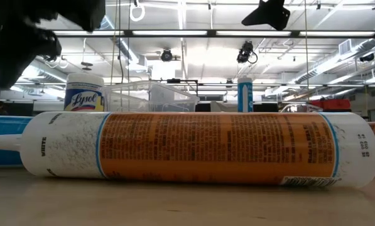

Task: Pick & place silicon tubes, Sealant and Lysol wipes
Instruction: Put the left blue sealant into the right transparent bin

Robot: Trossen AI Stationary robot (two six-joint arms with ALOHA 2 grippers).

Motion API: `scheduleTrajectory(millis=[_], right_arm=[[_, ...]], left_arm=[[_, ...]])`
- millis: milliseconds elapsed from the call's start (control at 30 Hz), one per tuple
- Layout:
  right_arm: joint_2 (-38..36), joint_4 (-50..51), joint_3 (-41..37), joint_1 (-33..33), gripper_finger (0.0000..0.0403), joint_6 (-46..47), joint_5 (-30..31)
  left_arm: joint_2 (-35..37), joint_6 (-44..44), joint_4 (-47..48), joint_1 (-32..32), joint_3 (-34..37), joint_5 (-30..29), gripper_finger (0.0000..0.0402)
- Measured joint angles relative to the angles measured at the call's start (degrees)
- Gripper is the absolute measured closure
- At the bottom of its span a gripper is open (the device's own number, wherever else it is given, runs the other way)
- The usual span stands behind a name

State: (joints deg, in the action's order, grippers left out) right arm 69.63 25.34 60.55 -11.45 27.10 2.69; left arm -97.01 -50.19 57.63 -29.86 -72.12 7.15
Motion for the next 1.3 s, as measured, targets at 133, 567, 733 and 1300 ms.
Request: scheduleTrajectory(millis=[133, 567, 733, 1300], right_arm=[[1.4, -0.7, 0.0, -0.8, 0.0018, -0.1, -0.2], [2.9, -3.1, 0.0, -0.8, 0.0018, -0.6, 0.8], [2.9, -3.1, 0.0, -0.8, 0.0018, -0.6, 0.9], [2.9, -3.0, 0.0, -0.8, 0.0018, 0.2, 1.4]], left_arm=[[-2.8, 3.5, 0.0, -2.1, 0.0, -2.5, 0.0133], [-3.9, 1.1, -6.4, -7.1, 6.5, -4.1, 0.0133], [-3.9, -2.0, -11.1, -7.4, 9.3, -3.5, 0.0133], [-3.9, -7.7, -16.8, -7.3, 14.5, -5.0, 0.0152]])
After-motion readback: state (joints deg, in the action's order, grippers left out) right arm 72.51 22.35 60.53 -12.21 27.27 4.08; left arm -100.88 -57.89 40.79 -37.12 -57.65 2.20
